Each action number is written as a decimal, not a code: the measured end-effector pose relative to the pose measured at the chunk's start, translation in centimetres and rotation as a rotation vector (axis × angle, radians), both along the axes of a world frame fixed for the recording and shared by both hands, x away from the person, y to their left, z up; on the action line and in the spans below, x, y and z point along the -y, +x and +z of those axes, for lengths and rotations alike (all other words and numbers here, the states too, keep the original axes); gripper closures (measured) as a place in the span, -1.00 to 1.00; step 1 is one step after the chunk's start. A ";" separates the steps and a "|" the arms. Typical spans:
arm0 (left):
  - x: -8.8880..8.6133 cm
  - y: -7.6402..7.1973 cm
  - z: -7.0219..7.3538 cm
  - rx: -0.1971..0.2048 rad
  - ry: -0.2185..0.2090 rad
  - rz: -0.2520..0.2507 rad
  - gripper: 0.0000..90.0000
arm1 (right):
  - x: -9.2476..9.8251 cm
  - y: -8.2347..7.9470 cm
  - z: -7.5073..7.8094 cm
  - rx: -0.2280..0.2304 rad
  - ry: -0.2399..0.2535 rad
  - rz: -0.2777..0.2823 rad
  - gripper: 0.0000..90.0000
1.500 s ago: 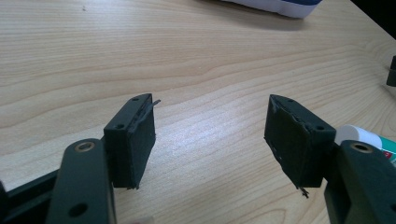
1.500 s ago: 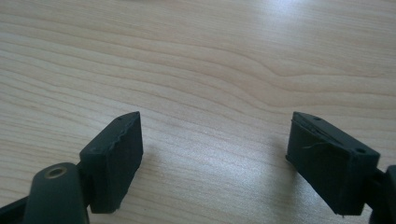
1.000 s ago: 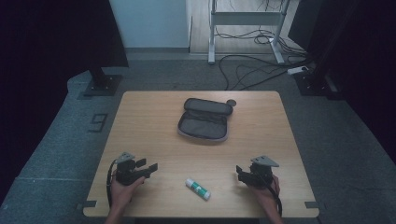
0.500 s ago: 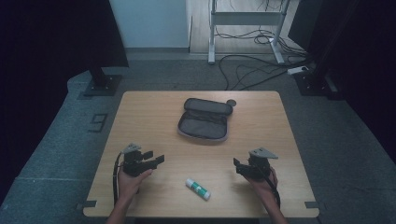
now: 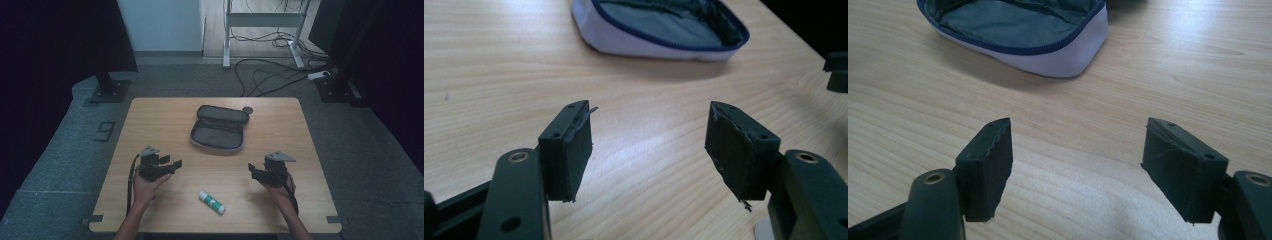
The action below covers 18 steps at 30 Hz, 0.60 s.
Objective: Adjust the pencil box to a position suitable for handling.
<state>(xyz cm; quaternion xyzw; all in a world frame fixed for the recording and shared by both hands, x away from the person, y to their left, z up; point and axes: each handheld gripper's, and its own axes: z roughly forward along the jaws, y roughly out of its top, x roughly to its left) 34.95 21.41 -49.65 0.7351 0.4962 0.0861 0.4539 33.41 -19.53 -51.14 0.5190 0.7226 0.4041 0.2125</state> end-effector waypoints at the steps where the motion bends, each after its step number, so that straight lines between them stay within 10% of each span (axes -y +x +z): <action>1: 0.1 0.1 0.0 0.001 0.002 0.001 -0.20 | 0.0 0.1 0.1 0.000 -0.002 -0.002 -0.39; 18: 1.0 2.8 0.9 -0.005 0.027 0.028 -0.17 | -1.2 1.7 1.5 0.006 -0.009 0.024 -0.33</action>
